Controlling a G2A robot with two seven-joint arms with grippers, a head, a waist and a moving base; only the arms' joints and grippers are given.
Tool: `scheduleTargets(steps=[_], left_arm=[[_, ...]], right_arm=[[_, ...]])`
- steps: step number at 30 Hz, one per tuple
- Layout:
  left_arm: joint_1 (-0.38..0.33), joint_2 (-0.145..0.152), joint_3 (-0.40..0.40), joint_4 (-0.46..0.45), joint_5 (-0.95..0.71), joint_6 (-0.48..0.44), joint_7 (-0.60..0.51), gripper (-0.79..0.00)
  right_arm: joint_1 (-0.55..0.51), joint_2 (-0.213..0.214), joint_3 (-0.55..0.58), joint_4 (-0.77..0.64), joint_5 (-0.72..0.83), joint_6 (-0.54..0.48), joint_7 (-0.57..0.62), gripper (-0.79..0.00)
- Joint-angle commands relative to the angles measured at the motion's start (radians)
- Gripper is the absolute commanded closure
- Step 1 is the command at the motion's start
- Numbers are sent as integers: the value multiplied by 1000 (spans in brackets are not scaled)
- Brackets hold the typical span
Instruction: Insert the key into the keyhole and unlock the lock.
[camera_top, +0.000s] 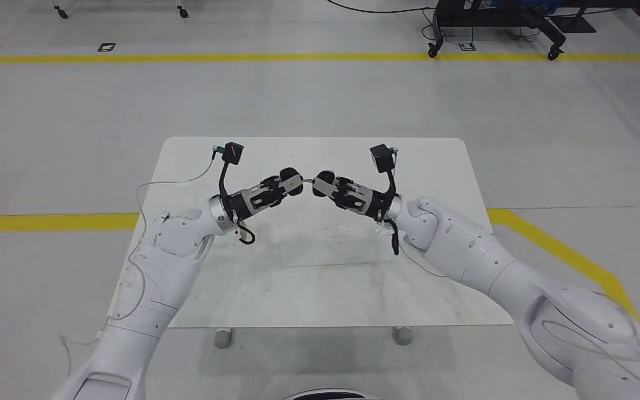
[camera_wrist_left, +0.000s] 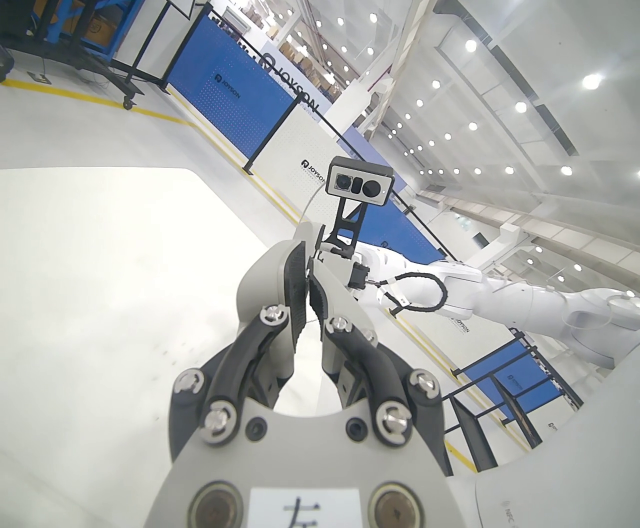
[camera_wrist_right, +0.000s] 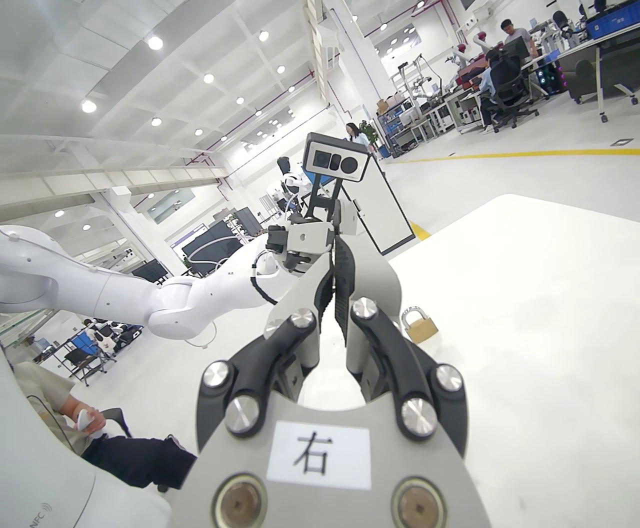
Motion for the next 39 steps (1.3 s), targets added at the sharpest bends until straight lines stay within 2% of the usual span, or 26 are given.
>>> scheduleTargets(steps=[1, 2, 3, 11, 16, 19, 22, 23, 24, 27, 31, 33, 37, 39], left_arm=[[3, 1, -1, -3, 3, -5, 8, -249], [4, 1, -1, -4, 4, -6, 11, -606], [5, 1, -2, -5, 5, -7, 13, -785], [17, 11, -30, -1, 14, -13, 26, -785], [86, 44, -147, -39, 80, -7, 2, -785], [170, 74, -259, -131, 190, 9, -25, -785], [273, 101, -369, -281, 340, 68, -60, -785], [320, 109, -405, -357, 418, 114, -86, -785], [342, 112, -420, -392, 449, 143, -92, -785], [422, 122, -460, -516, 606, 310, -139, -785], [448, 124, -415, -571, 698, 463, -232, -785], [423, 121, -365, -550, 701, 497, -263, -785], [328, 111, -244, -450, 785, 604, -309, -785], [294, 106, -201, -416, 812, 638, -321, -736]], right_arm=[[-3, -2, 2, 0, 5, 0, 24, 0], [-4, -3, 5, 0, 11, 0, 37, 0], [-5, -4, 7, 1, 17, 0, 50, 0], [-19, -9, 51, 0, 45, 0, 108, 0], [-39, -3, 90, 9, 33, 0, 92, 0], [-39, -3, 90, 9, 33, 0, 92, 0], [-39, -3, 90, 9, 33, 0, 92, 0], [-39, -3, 90, 9, 33, 0, 92, 0], [-39, -3, 90, 9, 33, 0, 92, 0], [-39, -3, 90, 9, 33, 0, 92, 0], [-39, -3, 90, 9, 33, 0, 92, 0], [-39, -3, 90, 9, 33, 0, 92, 0], [-39, -3, 90, 9, 33, 0, 92, 0], [-39, -3, 90, 9, 33, 0, 92, 0]])
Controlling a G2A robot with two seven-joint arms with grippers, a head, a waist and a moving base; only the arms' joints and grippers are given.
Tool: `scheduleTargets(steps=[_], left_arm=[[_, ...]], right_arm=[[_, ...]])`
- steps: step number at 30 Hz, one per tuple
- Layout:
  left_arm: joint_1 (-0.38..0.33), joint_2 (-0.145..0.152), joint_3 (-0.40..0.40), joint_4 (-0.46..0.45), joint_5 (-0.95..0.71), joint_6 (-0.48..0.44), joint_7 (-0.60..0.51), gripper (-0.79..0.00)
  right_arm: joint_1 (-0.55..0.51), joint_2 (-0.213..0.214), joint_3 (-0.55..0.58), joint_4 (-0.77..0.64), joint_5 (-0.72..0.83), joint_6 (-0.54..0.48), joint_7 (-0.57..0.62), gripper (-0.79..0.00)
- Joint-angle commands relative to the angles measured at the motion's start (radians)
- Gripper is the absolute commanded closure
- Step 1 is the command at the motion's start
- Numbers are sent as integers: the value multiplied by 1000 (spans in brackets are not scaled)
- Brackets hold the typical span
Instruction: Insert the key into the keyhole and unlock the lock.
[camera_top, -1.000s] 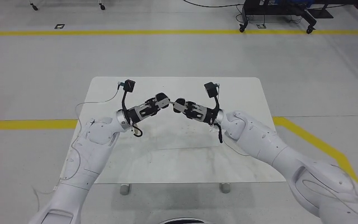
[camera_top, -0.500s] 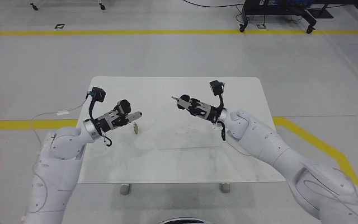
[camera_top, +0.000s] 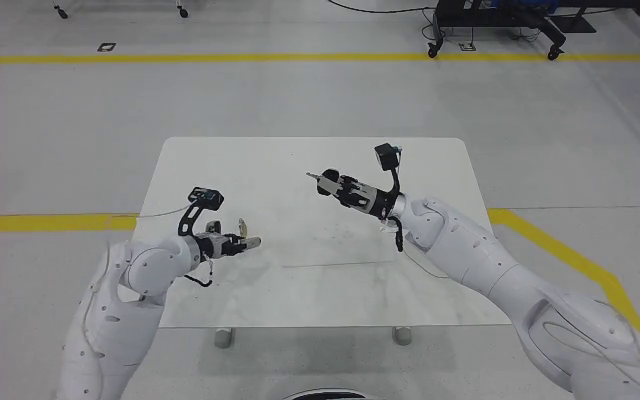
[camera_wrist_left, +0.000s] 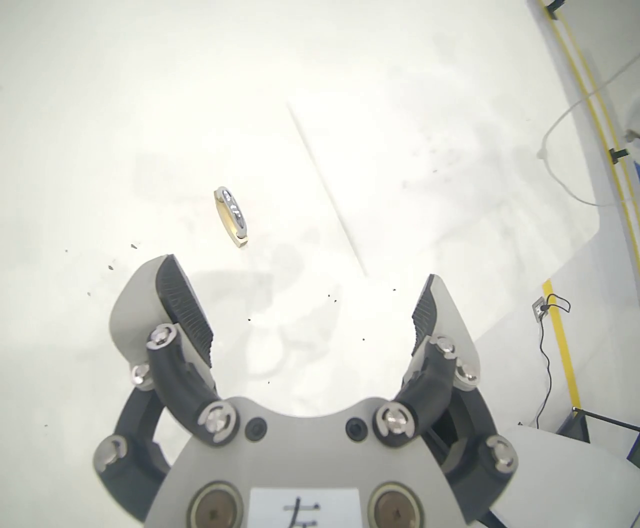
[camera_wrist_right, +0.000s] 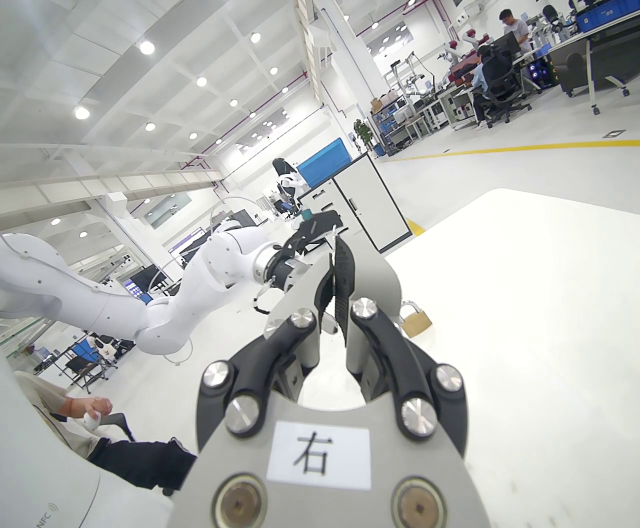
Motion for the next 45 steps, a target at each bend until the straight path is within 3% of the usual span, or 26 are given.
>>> scheduleTargets(steps=[1, 4, 8, 9, 19, 21, 25, 29, 30, 43, 44, 45], left_arm=[[-36, -5, 44, 36, 27, 38, -8, -711], [-78, -12, 96, 77, 61, 75, -19, -597], [-105, -18, 127, 103, 69, 109, -9, -551], [-112, -19, 130, 110, 76, 126, -5, -499], [-144, -24, 144, 138, 99, 198, 15, -459], [-158, -27, 156, 154, 93, 202, 12, -388], [-185, -31, 177, 184, 87, 206, -16, -326], [-199, -32, 186, 210, 103, 210, -28, -139], [-201, -32, 186, 213, 103, 209, -25, 0], [-201, -27, 173, 197, 143, 203, -15, 0], [-200, -27, 175, 196, 150, 206, -17, -280], [-200, -27, 177, 195, 153, 207, -20, -323]], right_arm=[[0, 0, 0, 0, 0, 0, 0, 0], [0, 0, 0, 0, 0, 0, 0, 0], [0, 0, 0, 0, 0, 0, 0, 0], [0, 0, 0, 0, 0, 0, 0, 0], [0, 0, 0, 0, 0, 0, 0, 0], [0, 0, 0, 0, 0, 0, 0, 0], [0, 0, 0, 0, 0, 0, 0, 0], [0, 0, 0, 0, 0, 0, 0, 0], [0, 0, 0, 0, 0, 0, 0, 0], [0, 0, 0, 0, 0, 0, 0, 0], [0, 0, 0, 0, 0, 0, 0, 0], [0, 0, 0, 0, 0, 0, 0, 0]])
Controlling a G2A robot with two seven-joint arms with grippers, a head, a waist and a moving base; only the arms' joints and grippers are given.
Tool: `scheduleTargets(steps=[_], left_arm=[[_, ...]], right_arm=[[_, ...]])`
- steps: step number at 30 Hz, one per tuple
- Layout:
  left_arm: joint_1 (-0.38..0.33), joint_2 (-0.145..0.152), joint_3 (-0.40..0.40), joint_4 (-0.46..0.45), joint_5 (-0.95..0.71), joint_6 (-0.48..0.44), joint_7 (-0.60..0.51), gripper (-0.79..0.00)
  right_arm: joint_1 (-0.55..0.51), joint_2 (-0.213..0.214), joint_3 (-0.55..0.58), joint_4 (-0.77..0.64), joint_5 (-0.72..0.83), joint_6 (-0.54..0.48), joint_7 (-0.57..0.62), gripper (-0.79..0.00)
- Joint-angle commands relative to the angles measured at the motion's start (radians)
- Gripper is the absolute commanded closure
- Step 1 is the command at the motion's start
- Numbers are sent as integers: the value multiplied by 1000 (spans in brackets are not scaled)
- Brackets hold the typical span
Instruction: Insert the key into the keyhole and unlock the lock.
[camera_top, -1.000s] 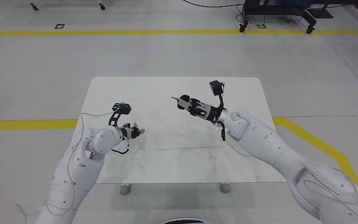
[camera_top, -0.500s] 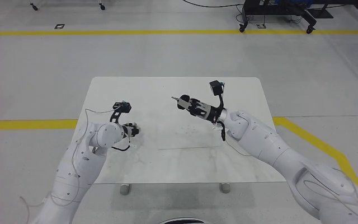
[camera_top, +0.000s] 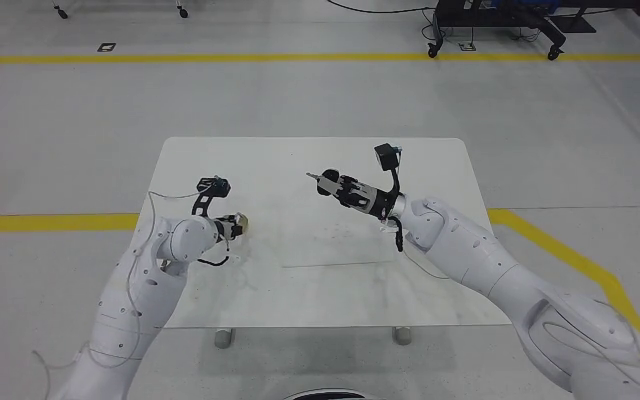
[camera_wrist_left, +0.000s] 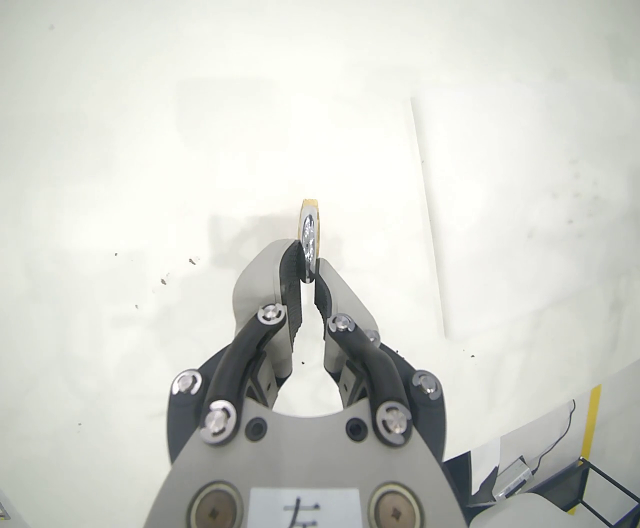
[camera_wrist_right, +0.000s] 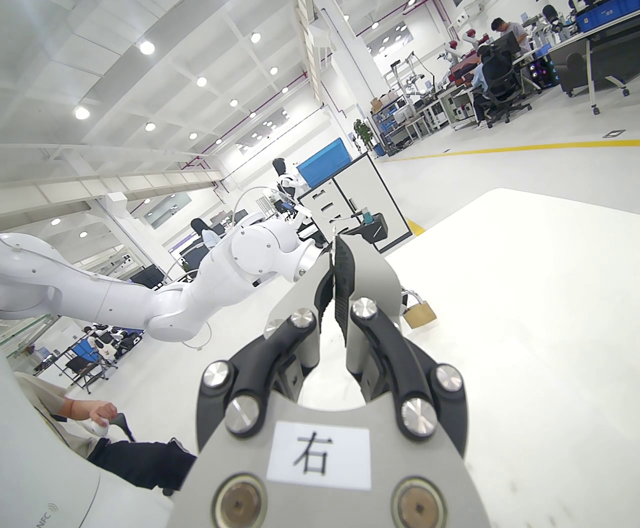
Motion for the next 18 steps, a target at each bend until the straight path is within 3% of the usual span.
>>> scheduleTargets(steps=[1, 12, 18], left_arm=[[0, -1, 4, 0, 3, 1, -5, -323], [-18, -5, 18, 13, 5, 1, -8, -311], [-21, -5, 22, 11, 7, 4, -32, -46]], right_arm=[[0, 0, 0, 0, 0, 0, 0, 0], [0, 0, 0, 0, 0, 0, 0, 0], [0, 0, 0, 0, 0, 0, 0, 0]])
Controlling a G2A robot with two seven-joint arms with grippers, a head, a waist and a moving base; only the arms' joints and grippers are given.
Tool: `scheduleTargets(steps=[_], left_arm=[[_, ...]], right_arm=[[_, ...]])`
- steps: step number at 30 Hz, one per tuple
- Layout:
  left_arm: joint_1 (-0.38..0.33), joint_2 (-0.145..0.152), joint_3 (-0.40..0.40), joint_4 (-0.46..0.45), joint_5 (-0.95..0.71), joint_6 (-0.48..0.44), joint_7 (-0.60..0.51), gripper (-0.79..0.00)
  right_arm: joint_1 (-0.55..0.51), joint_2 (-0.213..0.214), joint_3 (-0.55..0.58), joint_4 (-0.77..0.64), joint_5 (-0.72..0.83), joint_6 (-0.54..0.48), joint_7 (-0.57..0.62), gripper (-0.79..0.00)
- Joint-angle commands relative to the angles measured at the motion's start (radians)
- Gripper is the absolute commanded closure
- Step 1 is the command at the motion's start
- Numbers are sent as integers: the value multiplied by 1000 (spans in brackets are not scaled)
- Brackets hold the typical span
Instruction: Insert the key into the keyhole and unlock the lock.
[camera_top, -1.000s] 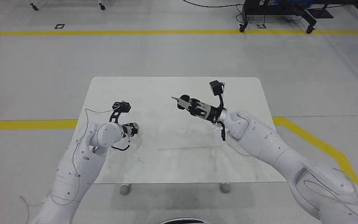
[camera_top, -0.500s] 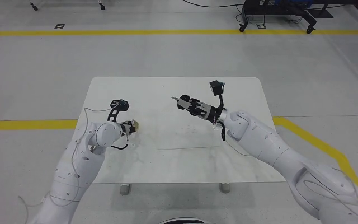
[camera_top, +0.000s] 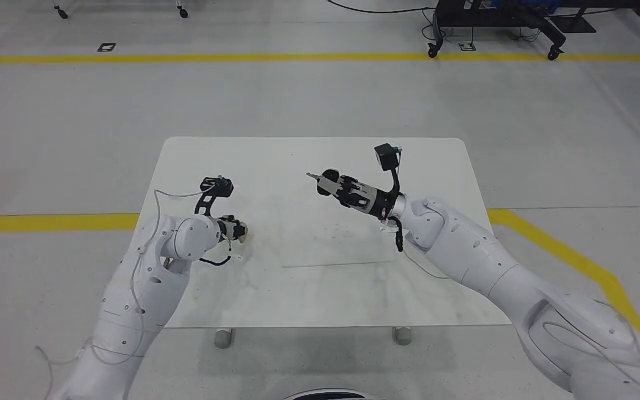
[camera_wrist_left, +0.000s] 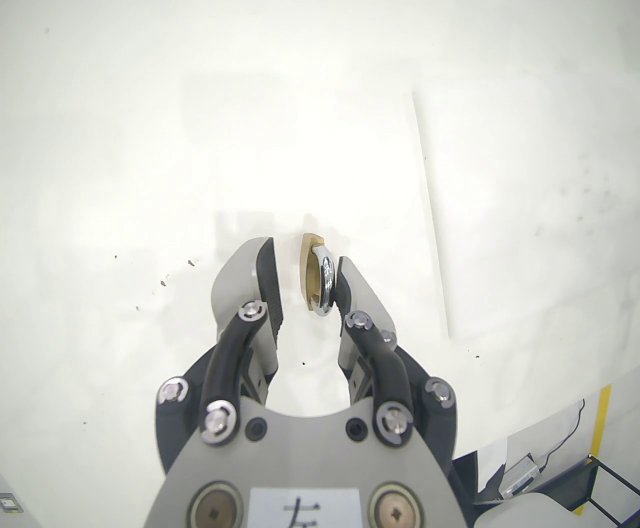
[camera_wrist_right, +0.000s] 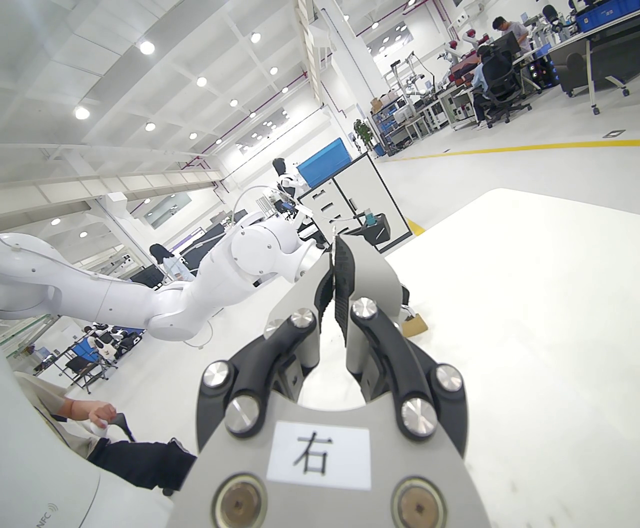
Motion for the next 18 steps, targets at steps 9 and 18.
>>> scheduleTargets(steps=[9, 18], left_arm=[[5, 0, -4, -12, -14, 7, -27, 0], [27, 2, -153, -6, -312, -48, 106, 0]], right_arm=[[0, 0, 0, 0, 0, 0, 0, 0], [0, 0, 0, 0, 0, 0, 0, 0]])
